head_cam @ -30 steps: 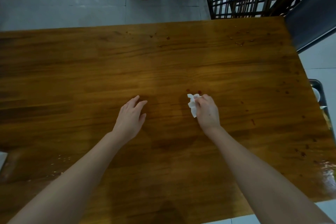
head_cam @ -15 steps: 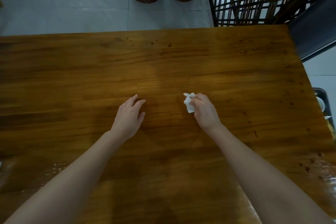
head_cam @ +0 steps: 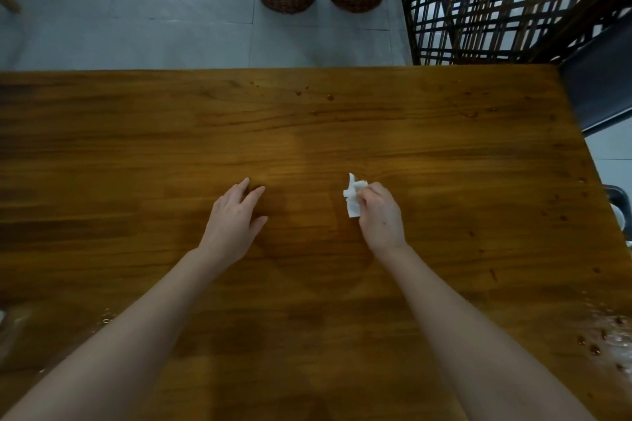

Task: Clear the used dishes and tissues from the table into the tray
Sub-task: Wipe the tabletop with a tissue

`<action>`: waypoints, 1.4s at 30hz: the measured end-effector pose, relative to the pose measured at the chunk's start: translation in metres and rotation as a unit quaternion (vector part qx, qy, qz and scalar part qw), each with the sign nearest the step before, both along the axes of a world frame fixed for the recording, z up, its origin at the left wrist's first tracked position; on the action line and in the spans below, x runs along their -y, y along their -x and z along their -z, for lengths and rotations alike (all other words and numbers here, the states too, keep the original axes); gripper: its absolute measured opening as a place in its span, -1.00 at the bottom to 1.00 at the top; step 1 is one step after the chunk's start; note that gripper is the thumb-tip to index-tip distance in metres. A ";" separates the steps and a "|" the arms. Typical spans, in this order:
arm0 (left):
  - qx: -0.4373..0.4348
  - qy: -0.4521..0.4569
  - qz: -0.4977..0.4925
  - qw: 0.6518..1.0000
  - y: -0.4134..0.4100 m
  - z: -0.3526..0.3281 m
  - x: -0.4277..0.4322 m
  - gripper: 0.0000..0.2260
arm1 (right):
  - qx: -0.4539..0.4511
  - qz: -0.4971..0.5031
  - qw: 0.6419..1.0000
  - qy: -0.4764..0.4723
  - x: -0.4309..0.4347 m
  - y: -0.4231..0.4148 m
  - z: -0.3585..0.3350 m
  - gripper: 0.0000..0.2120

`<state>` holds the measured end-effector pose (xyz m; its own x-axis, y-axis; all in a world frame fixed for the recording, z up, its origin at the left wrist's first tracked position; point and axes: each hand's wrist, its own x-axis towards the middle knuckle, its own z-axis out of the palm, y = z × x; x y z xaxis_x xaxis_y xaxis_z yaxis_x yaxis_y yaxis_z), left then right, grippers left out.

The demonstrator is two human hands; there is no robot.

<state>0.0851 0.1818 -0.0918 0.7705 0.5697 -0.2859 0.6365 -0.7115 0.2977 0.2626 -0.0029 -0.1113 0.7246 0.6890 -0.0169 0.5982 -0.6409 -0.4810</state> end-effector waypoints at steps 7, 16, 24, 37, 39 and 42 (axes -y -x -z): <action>-0.087 -0.019 -0.021 0.996 -0.001 0.002 -0.036 -0.34 | -0.040 0.202 0.978 -0.034 -0.008 -0.039 -0.008 -0.77; -0.138 -0.012 -0.001 0.990 -0.020 -0.008 -0.088 -0.29 | -0.030 0.083 0.995 -0.048 -0.043 -0.015 0.003 -0.82; -0.172 -0.011 0.012 0.985 -0.030 -0.004 -0.101 -0.23 | 0.008 -0.027 0.997 -0.073 -0.135 -0.045 0.012 -0.87; -0.184 -0.001 0.003 0.983 -0.040 -0.011 -0.100 -0.21 | 0.039 0.150 0.987 -0.044 -0.169 -0.136 0.013 -0.80; -0.190 0.001 0.004 0.982 -0.041 -0.011 -0.101 -0.21 | 0.032 0.161 0.985 -0.058 -0.179 -0.122 0.013 -0.79; -0.191 0.007 0.002 0.982 -0.039 -0.009 -0.101 -0.20 | 0.035 0.096 0.992 -0.072 -0.198 -0.098 0.014 -0.82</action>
